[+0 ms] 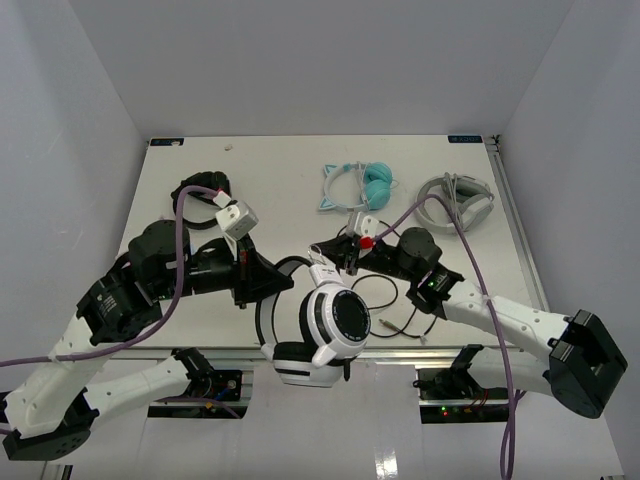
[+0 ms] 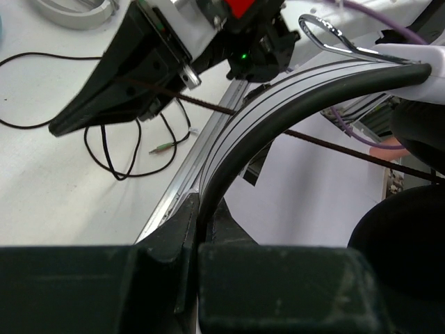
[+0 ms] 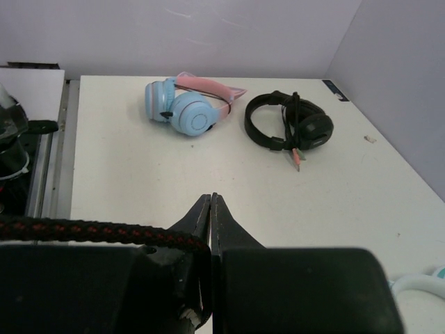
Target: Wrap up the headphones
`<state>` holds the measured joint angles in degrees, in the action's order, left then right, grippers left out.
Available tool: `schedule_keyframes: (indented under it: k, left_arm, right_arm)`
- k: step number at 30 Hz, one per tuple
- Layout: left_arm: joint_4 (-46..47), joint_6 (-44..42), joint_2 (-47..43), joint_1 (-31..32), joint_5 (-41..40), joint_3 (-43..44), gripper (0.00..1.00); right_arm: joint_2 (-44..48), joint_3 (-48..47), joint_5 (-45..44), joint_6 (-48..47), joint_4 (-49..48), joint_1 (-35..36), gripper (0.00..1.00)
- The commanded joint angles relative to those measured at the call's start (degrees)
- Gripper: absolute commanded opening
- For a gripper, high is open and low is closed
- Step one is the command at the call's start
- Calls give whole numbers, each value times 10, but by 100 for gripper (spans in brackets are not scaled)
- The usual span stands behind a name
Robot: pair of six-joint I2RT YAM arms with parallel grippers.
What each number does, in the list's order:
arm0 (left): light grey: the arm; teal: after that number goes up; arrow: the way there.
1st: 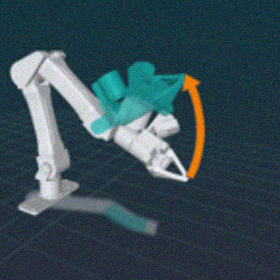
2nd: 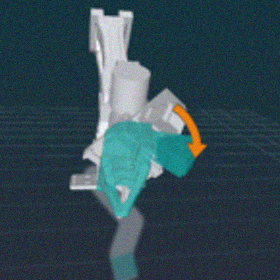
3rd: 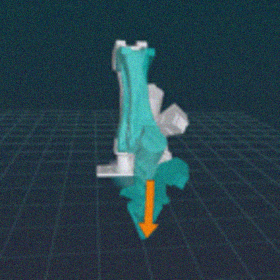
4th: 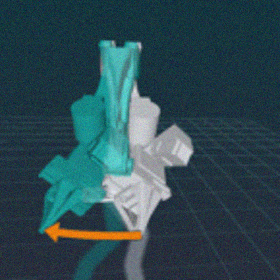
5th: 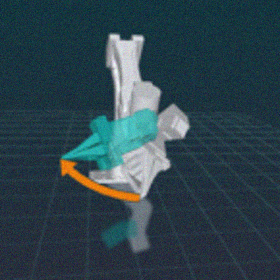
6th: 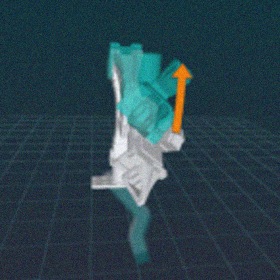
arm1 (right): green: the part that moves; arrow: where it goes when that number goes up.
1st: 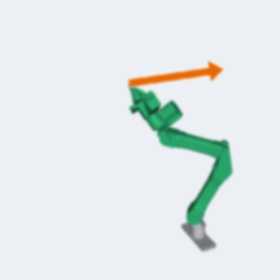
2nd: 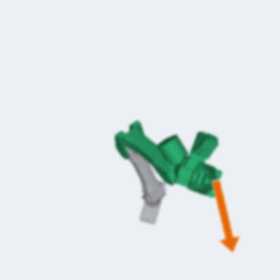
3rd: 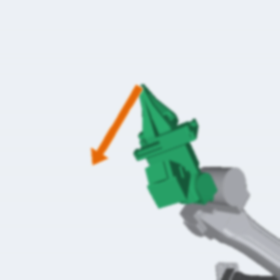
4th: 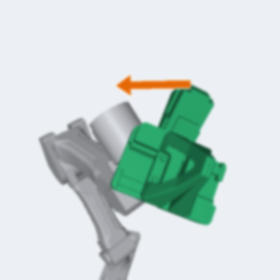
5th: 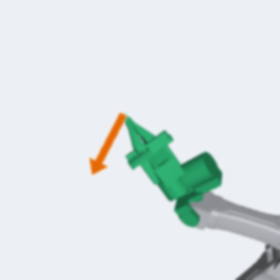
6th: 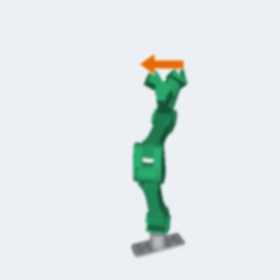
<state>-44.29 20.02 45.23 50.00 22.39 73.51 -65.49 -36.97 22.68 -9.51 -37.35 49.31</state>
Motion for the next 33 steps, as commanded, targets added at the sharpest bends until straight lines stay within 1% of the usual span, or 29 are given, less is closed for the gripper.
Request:
schedule_keyframes:
  k: [1,4,5,9,11,15,19,23,26,29,33]
  left_arm:
    - [4,-17,7,2,61,-3,0]
    - [-25,-34,16,2,18,-15,0]
    - [-41,-44,19,2,4,-22,0]
    - [-78,-64,34,2,-81,-43,0]
    - [-88,-73,45,2,-115,-57,0]
    - [-93,-76,63,2,-157,-76,0]
    - [-111,-69,92,2,-252,-82,0]
    - [-126,-54,134,2,-337,-81,0]
    - [-141,-38,167,2,-397,-71,0]
    - [-158,-21,195,2,-450,-64,0]
    - [-160,3,222,2,-494,-53,0]
  right_arm:
    - [-15,-86,-24,-12,108,-33,8]
    - [-19,-117,-38,-23,158,-42,8]
    - [-20,-139,-44,-27,195,-45,8]
    - [-19,-200,-70,-45,288,-48,8]
    - [-16,-221,-81,-50,309,-48,8]
    - [-22,-259,-98,-56,373,-48,8]
    - [-30,-302,-103,-53,451,-48,8]
    - [-46,-340,-91,-35,511,-48,8]
    - [-57,-357,-57,-24,547,-48,8]
    - [-56,-358,-13,-11,553,-47,8]
    - [-54,-359,38,6,550,-47,8]
